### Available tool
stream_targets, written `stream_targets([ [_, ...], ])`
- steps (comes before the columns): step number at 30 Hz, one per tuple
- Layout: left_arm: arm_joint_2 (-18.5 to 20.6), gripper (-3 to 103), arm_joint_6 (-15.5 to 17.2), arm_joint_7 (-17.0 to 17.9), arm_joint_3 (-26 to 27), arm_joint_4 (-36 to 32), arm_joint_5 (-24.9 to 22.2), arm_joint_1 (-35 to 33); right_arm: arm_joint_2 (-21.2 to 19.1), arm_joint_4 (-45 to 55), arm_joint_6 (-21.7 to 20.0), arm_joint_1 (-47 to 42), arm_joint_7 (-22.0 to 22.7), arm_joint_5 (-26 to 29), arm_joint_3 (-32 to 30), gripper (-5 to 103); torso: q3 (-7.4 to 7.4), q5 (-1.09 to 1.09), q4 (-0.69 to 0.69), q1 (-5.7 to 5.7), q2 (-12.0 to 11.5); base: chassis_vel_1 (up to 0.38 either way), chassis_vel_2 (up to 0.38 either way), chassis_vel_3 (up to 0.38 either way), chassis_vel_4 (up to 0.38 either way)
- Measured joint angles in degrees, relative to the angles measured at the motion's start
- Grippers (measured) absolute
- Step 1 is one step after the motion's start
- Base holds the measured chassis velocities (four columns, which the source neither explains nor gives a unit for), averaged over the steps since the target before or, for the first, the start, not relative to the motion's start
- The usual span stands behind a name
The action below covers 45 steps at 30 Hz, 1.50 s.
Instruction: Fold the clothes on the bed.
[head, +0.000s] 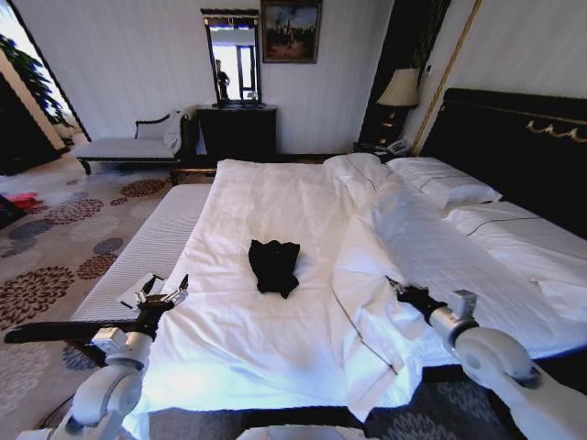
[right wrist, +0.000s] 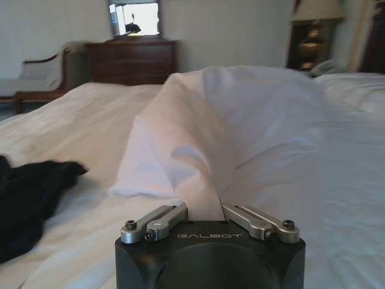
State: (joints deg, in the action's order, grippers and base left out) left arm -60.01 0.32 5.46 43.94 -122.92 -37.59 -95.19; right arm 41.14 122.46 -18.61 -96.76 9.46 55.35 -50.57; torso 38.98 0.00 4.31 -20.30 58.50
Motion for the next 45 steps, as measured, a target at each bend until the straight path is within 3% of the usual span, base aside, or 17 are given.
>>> stream_targets([
  [6,0.3,100,-0.2,0.0,0.2,0.2,-0.6,0.1,2.7,-1.1,0.4,-4.2,-1.6,-1.4,-6.6,1,0.0,0.0,0.02,0.01,0.0,0.0,0.0,0.0,0.0],
  [12,0.5,100,-0.2,0.0,0.0,0.6,-0.9,0.8,5.9,-3.7,3.7,-7.9,-4.8,-9.1,-14.5,1,-0.01,0.01,0.03,0.0,0.0,0.0,0.0,0.0,0.0],
  [18,0.4,100,-0.2,0.0,-0.1,1.2,-1.1,1.0,8.3,-4.6,4.9,-8.1,-5.5,-12.5,-19.6,1,-0.01,0.0,-0.01,0.01,0.0,0.0,0.0,0.0,0.0],
  [29,0.1,100,-0.6,-0.1,0.1,1.9,-1.3,1.0,11.5,-15.7,8.1,-8.3,-6.2,-17.1,-25.5,1,-0.01,0.0,0.03,0.0,0.0,0.0,0.0,0.0,0.0],
  [45,-1.1,100,-0.6,-0.1,0.2,1.9,-0.3,0.3,14.0,-32.9,12.1,-5.7,-6.5,-21.6,-29.4,1,-0.01,0.0,0.01,0.01,0.0,0.0,0.0,0.0,0.0],
])
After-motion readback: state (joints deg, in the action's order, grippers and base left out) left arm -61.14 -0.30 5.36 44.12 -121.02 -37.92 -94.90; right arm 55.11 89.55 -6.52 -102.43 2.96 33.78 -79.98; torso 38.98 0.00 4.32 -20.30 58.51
